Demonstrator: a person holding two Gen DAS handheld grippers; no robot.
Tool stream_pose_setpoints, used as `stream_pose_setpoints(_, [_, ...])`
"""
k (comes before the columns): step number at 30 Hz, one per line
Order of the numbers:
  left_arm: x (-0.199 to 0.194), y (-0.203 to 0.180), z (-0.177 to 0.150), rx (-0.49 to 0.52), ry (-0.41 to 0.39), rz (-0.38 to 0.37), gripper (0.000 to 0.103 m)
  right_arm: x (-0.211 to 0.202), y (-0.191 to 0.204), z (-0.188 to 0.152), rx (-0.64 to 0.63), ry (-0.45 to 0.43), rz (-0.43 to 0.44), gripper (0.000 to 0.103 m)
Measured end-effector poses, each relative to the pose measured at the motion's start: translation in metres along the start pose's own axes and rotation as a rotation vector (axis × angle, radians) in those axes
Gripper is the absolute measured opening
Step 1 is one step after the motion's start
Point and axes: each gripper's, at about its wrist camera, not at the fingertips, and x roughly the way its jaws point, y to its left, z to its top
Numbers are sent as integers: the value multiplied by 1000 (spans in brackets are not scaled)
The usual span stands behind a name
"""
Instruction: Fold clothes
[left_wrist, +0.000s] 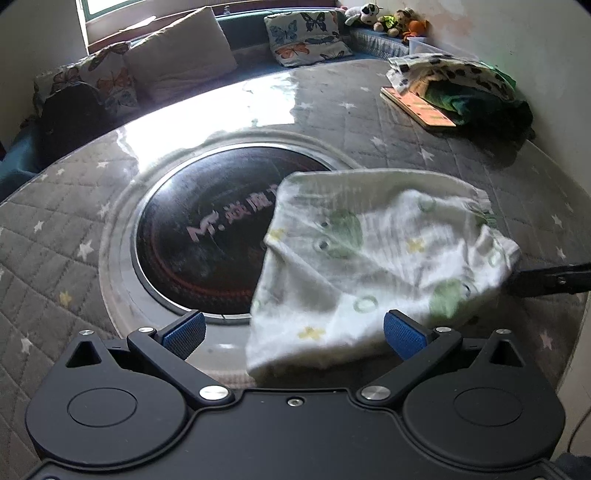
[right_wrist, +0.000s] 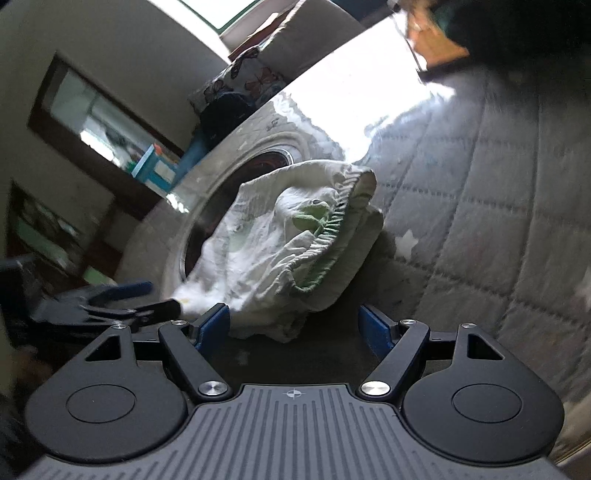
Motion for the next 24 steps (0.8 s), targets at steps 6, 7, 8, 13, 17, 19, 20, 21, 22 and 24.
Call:
stream_pose_setpoints(6, [11,6,12,-11,7,-5,103,5,-11,0,140,3,77,78])
stream_pose_setpoints(7, [13,6,14,-10,6,-5,103,5,-11,0,150,3,83,78])
stream_pose_setpoints(8, [15,6,16,-8,5,-3,103,6,-11,0,161,2,88,78])
stream_pose_setpoints(13, [24,8,22,-13,11,2,103,11,-14,-1,175,3,99,78])
stream_pose_setpoints(17, [34,11,27,-19,17,4,103,16,-12,-1,174,6,107,78])
stream_pose_setpoints(19, [39,13,29,-23,21,-1,103,18,-11,0,179,5,111,78])
stream_pose_setpoints(20, [41,14,29,-29,25,-6,103,19,-11,0,184,3,113,78])
stream_pose_setpoints(21, [43,15,30,-33,26,-19,103,19,-13,3,186,2,116,77])
stream_pose_setpoints(22, [45,16,31,-38,28,-32,103,20,-13,3,186,0,117,77])
stream_pose_setpoints(24, [49,18,32,-49,32,-61,103,19,-15,3,192,-5,120,77])
